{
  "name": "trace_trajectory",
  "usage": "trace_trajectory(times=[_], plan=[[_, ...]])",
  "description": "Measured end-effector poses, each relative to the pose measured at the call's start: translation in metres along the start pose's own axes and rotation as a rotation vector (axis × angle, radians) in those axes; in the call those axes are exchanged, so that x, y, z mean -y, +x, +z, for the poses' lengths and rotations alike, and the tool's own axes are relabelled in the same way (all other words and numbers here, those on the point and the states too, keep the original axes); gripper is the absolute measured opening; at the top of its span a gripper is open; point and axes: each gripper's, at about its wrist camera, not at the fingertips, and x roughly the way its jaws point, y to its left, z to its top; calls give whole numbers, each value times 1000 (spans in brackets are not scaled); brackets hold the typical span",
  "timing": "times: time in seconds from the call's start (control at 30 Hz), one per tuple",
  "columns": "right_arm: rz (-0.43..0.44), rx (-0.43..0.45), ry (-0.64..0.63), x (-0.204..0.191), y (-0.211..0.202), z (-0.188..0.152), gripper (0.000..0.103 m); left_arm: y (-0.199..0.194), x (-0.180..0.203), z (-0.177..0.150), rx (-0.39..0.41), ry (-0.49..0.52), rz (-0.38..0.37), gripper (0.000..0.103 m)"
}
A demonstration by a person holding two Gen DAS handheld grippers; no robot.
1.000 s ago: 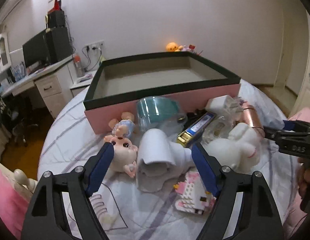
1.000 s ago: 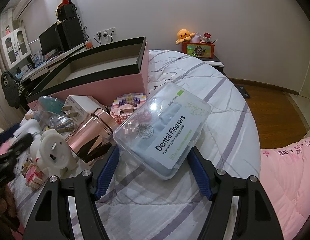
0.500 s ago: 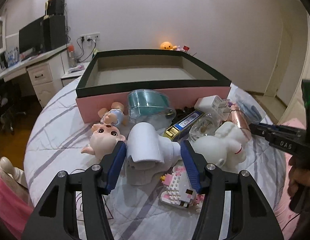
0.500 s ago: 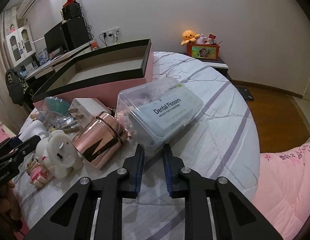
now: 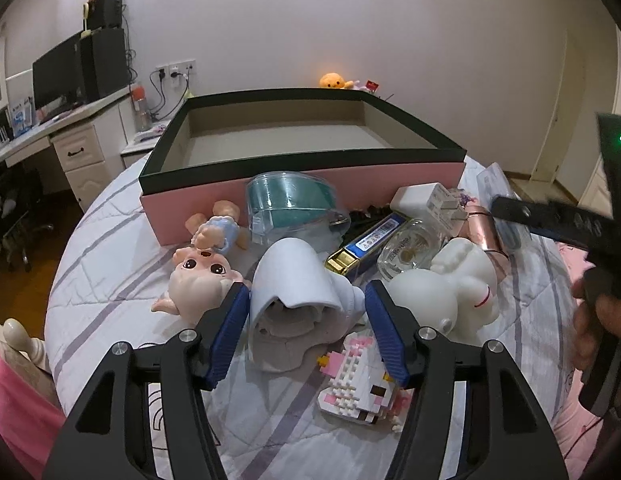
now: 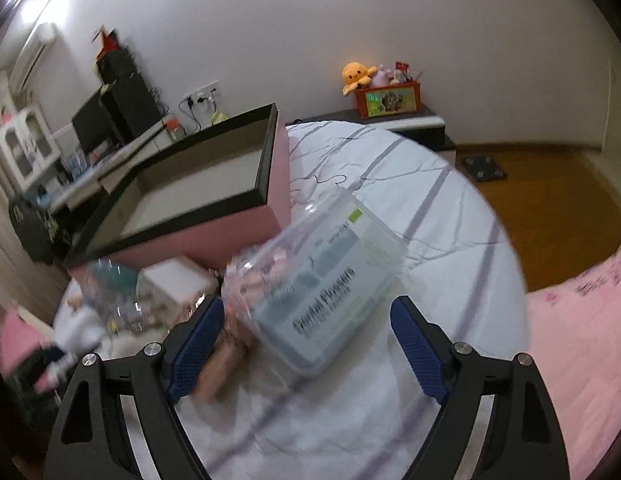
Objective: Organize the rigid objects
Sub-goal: 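Lift the hair dryer with the left gripper while the right lifts the flosser case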
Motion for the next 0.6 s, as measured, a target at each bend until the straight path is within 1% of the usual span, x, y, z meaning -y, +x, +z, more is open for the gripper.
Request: trace_trajectory(times=[0.03,0.07,0.1,0.27,0.33,0.47,0.6], plan=[[5,-4,25,1,6,2,87,0,0,0,1,0,1,61],[7,-6,32,1,9,4,84,0,0,0,2,1,2,61],[10,-14,25,0,13,5,78,-1,0,-1,4,2,2,61],[32,1,-5,1,8,1,77,-5,-2,-3,15,-10,-4,61],[46,16,-22,0,0,-1,77,-7,-2,-5,22,-13,0,61],[45,39,-65,-8,-14,-2,77,-13,-2,-5,36,-21,1,61],[72,61,-86,-16,-30,-1,77,-23,-6,-3,58,-32,2,61]])
